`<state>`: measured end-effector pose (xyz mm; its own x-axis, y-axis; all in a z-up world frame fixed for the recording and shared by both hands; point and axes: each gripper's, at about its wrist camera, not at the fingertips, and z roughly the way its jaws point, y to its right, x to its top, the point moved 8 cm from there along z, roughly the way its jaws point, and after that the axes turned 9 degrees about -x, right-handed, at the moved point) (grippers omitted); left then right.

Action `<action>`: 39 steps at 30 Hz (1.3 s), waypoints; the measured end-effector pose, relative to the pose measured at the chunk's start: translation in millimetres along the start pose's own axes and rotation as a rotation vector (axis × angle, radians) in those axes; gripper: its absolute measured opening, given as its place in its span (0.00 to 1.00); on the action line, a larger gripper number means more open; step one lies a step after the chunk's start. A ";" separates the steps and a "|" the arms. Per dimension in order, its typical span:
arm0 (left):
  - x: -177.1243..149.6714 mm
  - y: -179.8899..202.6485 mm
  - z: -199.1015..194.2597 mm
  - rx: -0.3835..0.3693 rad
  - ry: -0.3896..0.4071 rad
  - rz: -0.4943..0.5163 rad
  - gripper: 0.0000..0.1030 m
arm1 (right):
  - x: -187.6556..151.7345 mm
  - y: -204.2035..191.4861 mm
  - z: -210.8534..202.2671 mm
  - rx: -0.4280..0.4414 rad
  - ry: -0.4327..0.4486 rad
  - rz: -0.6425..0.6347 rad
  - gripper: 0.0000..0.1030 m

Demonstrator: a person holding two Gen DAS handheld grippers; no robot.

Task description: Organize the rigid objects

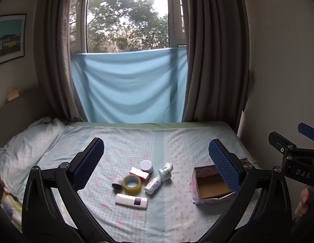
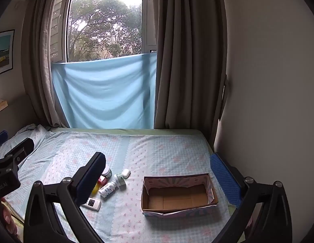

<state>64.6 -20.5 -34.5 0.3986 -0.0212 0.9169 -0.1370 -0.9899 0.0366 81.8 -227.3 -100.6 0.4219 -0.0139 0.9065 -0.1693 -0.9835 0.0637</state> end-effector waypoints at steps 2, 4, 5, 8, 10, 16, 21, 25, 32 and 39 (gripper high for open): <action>0.5 -0.2 0.0 -0.003 0.000 -0.005 1.00 | -0.8 -2.1 1.1 -0.001 0.001 -0.005 1.00; 0.7 0.2 0.0 -0.003 0.000 -0.007 0.99 | -1.2 -3.1 1.4 0.000 0.003 -0.007 1.00; 1.0 -0.3 -0.3 -0.004 0.000 -0.006 0.99 | -1.6 -2.8 2.4 0.001 0.003 -0.007 1.00; 1.2 -0.8 -0.7 -0.004 -0.001 -0.006 0.99 | 0.0 -2.0 1.7 0.003 0.004 -0.006 1.00; 1.4 -1.3 -1.2 -0.004 -0.001 -0.005 0.99 | -0.5 -2.3 2.2 0.004 0.005 -0.006 1.00; 0.5 -1.5 -1.6 -0.006 -0.003 -0.001 0.99 | -0.7 -2.2 2.7 0.006 0.004 -0.005 1.00; -0.4 -2.1 -1.6 -0.001 -0.003 -0.001 0.99 | -1.4 -2.6 2.6 0.010 0.005 -0.004 1.00; 0.4 -1.0 -1.3 0.004 -0.001 -0.004 1.00 | -1.6 -3.0 2.6 0.011 0.006 -0.004 1.00; 2.0 -0.3 -3.1 0.010 0.008 -0.005 0.99 | -1.6 -6.3 2.1 0.016 0.014 -0.006 1.00; 3.0 0.0 -1.5 0.011 0.011 0.001 0.99 | -1.4 -5.9 3.0 0.020 0.014 -0.005 1.00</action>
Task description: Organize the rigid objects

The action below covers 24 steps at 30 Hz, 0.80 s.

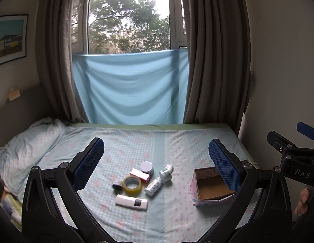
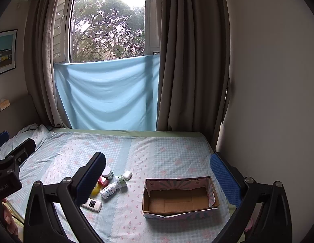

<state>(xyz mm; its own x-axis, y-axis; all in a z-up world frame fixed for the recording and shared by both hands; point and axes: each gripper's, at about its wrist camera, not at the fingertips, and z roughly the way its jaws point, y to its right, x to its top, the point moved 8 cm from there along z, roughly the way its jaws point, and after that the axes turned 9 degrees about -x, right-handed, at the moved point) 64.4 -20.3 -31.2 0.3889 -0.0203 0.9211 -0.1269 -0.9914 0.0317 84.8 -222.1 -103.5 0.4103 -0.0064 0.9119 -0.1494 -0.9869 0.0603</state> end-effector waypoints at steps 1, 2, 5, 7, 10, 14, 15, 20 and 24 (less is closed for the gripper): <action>0.1 -0.1 0.3 0.001 0.000 0.001 1.00 | -0.5 -1.2 -0.2 0.000 0.001 0.000 1.00; 0.5 -0.2 0.6 0.002 0.000 0.001 0.99 | 0.2 0.2 0.1 0.000 0.000 0.000 1.00; 1.6 -0.7 1.2 0.005 0.002 0.002 1.00 | 0.7 -0.2 0.2 0.001 0.000 -0.001 1.00; 1.8 -0.9 1.3 0.006 0.002 0.002 1.00 | 0.7 -1.1 0.1 0.000 0.000 -0.001 1.00; 2.0 -1.0 1.4 0.006 0.002 0.003 0.99 | 0.2 -1.5 -0.3 0.001 0.000 0.001 1.00; 1.4 -1.0 1.4 0.005 0.002 0.001 0.99 | 1.0 -1.4 0.3 0.001 -0.002 -0.001 0.99; 1.5 -1.3 1.6 0.005 0.002 0.001 1.00 | 1.0 -1.6 0.9 0.001 -0.003 0.000 1.00; 0.5 -2.1 1.7 0.003 0.001 0.000 1.00 | 1.5 -1.8 2.3 0.002 -0.005 0.000 1.00; -0.8 -2.5 2.2 0.002 -0.001 0.000 1.00 | 1.4 -2.2 3.4 0.003 -0.007 -0.005 1.00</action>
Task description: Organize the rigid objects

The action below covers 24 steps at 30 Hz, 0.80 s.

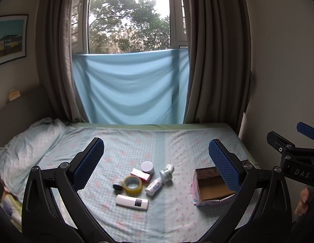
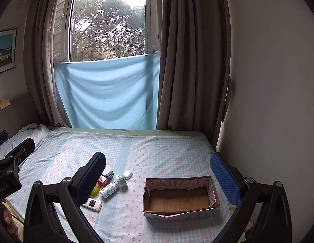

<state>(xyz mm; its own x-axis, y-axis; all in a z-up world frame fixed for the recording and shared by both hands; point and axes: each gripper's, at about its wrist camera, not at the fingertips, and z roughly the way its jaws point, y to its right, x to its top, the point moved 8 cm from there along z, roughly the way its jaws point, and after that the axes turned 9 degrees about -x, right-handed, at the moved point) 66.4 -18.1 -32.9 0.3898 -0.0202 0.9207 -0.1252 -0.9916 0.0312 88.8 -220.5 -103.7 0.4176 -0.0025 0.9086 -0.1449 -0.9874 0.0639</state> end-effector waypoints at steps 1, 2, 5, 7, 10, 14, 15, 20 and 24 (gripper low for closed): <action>-0.4 0.0 0.3 0.000 -0.001 0.000 1.00 | -0.2 -0.2 0.5 -0.001 -0.001 -0.001 1.00; -0.4 0.0 0.3 0.000 0.000 0.000 0.99 | -0.1 0.4 0.3 0.000 -0.001 -0.001 0.99; -0.6 -0.1 0.6 0.001 -0.001 0.000 0.99 | 0.4 0.5 0.1 -0.005 -0.001 -0.002 1.00; -1.2 0.1 1.0 0.001 -0.002 0.000 1.00 | 0.0 -0.2 0.5 -0.003 -0.002 0.000 1.00; -2.1 0.2 1.5 0.002 -0.002 -0.002 0.99 | -0.6 -0.6 0.6 -0.003 -0.003 -0.001 1.00; -2.5 -0.7 3.1 0.003 -0.004 -0.005 0.99 | -0.7 -1.9 1.0 0.001 -0.004 -0.003 0.99; -2.8 -1.6 3.4 0.004 -0.006 -0.008 1.00 | -0.9 -2.8 0.9 0.001 -0.004 -0.005 1.00; -3.9 -6.8 7.3 0.026 -0.018 -0.010 0.99 | 2.2 -4.4 5.5 0.017 -0.010 -0.012 1.00; -7.1 -16.1 8.7 0.090 -0.022 0.004 1.00 | 3.3 -7.8 13.1 0.042 -0.004 -0.021 1.00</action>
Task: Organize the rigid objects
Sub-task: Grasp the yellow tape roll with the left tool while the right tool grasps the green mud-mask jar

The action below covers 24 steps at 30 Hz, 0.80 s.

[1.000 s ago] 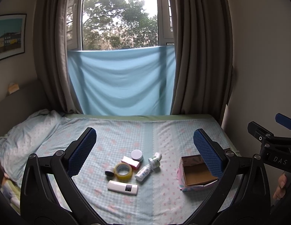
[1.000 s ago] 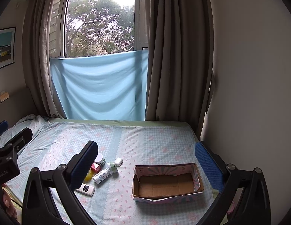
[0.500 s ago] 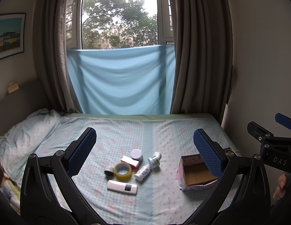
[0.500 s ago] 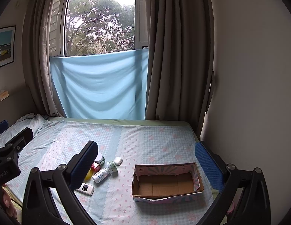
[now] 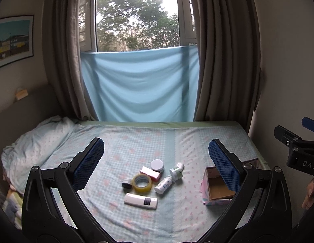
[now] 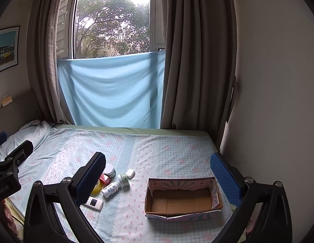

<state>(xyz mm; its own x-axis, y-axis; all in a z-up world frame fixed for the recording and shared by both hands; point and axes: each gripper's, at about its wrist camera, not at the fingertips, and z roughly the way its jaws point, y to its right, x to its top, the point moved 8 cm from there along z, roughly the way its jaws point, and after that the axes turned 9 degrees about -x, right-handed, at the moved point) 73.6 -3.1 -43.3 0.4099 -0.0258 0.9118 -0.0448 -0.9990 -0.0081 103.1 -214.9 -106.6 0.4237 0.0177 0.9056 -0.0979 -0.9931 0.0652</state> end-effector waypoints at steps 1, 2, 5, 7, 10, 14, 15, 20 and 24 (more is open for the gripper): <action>-0.6 -3.2 1.6 0.009 -0.005 -0.001 1.00 | 0.1 -1.3 2.5 0.012 0.004 -0.002 1.00; -1.3 -7.2 3.5 0.019 -0.011 -0.005 1.00 | 0.4 -2.9 5.1 0.022 0.010 -0.004 1.00; -9.5 -23.0 14.2 0.030 -0.051 -0.025 1.00 | -0.9 -9.3 14.3 0.037 0.021 -0.017 1.00; -22.1 -35.2 27.6 0.014 -0.115 -0.037 1.00 | -3.2 -19.4 23.9 0.053 0.008 -0.025 1.00; -43.0 -61.4 45.2 0.014 -0.184 -0.061 1.00 | -9.1 -37.8 43.2 0.063 -0.041 -0.038 1.00; -70.5 -101.1 75.9 -0.007 -0.268 -0.103 1.00 | -20.0 -67.2 70.6 0.079 -0.128 -0.022 1.00; -75.8 -111.4 84.1 -0.017 -0.288 -0.114 1.00 | -23.6 -76.3 78.3 0.082 -0.157 -0.010 1.00; -99.4 -162.8 129.7 -0.064 -0.394 -0.148 0.99 | -42.5 -117.1 119.0 0.069 -0.287 0.043 1.00; -120.7 -193.9 178.0 -0.118 -0.458 -0.104 0.99 | -60.2 -148.7 159.3 0.051 -0.382 0.075 1.00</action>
<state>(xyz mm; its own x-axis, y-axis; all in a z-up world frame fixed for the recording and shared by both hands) 194.9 187.0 -225.0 0.7758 0.0342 0.6300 -0.0739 -0.9867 0.1445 235.6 -86.9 -237.6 0.7229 -0.0900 0.6850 -0.1004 -0.9946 -0.0247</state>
